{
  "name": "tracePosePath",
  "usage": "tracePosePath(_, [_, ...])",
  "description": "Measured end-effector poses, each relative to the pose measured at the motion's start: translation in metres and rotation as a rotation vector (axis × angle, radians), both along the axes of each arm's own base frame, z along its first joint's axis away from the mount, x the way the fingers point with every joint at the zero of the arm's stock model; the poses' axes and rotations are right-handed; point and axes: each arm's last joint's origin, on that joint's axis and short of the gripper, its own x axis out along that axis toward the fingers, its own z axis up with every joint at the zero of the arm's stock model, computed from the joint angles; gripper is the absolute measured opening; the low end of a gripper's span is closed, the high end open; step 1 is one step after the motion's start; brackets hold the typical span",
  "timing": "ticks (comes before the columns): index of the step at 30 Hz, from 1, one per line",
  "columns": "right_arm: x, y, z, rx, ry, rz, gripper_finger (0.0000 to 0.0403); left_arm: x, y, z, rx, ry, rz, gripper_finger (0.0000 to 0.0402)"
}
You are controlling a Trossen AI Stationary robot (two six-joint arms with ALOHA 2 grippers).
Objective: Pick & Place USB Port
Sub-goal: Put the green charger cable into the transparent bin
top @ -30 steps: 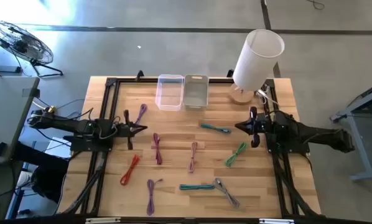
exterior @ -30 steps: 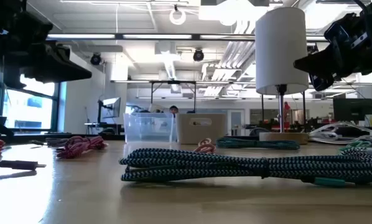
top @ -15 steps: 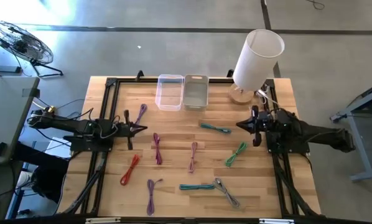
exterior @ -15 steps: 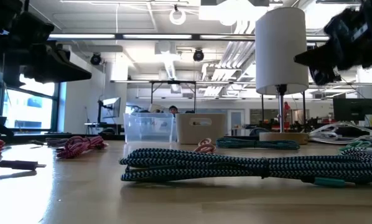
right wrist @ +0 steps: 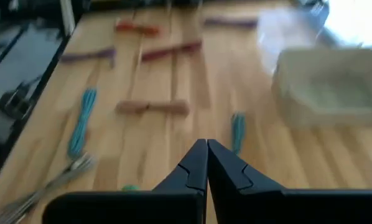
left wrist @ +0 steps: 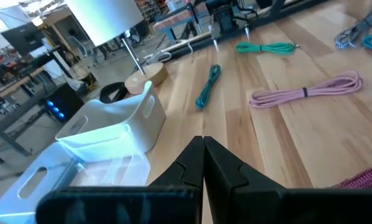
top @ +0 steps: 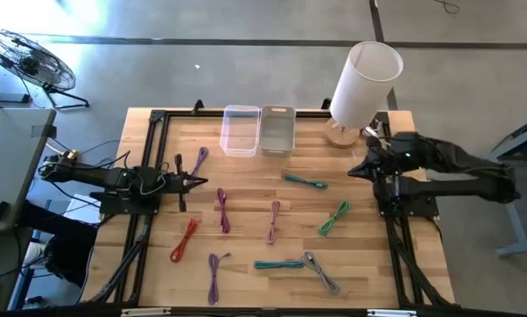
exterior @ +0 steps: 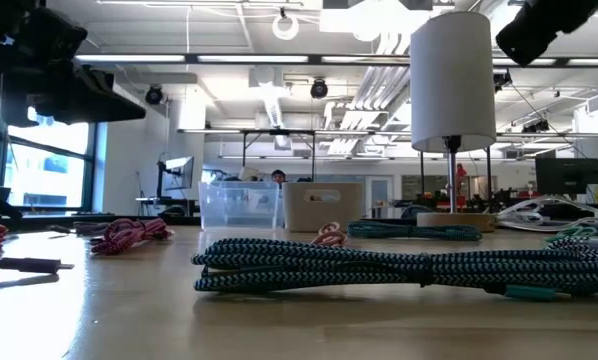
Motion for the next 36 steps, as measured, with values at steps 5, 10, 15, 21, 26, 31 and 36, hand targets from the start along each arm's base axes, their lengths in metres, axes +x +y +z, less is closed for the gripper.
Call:
tracePosePath(5, [0.022,-0.004,0.022,0.048,0.243,-0.012,0.0013,0.001,-0.001,0.004,-0.034,-0.042,-0.020,0.0001])
tracePosePath(10, [0.048,-0.002,0.027,0.074,0.430,0.032,0.0062,0.001,-0.001,0.008,-0.071,-0.084,-0.032,0.0001])
tracePosePath(15, [0.069,0.012,0.020,0.035,0.522,0.196,0.0116,0.001,-0.002,0.010,-0.100,-0.101,-0.063,0.0001])
tracePosePath(21, [0.087,0.030,0.002,-0.065,0.597,0.363,0.0161,0.001,-0.004,0.015,-0.116,-0.153,-0.125,0.0001])
tracePosePath(26, [0.105,0.044,-0.019,-0.142,0.638,0.485,0.0183,0.001,-0.004,0.017,-0.120,-0.173,-0.140,0.0001])
tracePosePath(31, [0.118,0.059,-0.048,-0.195,0.707,0.605,0.0189,0.001,-0.004,0.017,-0.120,-0.173,-0.144,0.0001])
tracePosePath(36, [0.120,0.073,-0.082,-0.228,0.796,0.696,0.0186,0.001,-0.004,0.017,-0.128,-0.175,-0.144,0.0001])
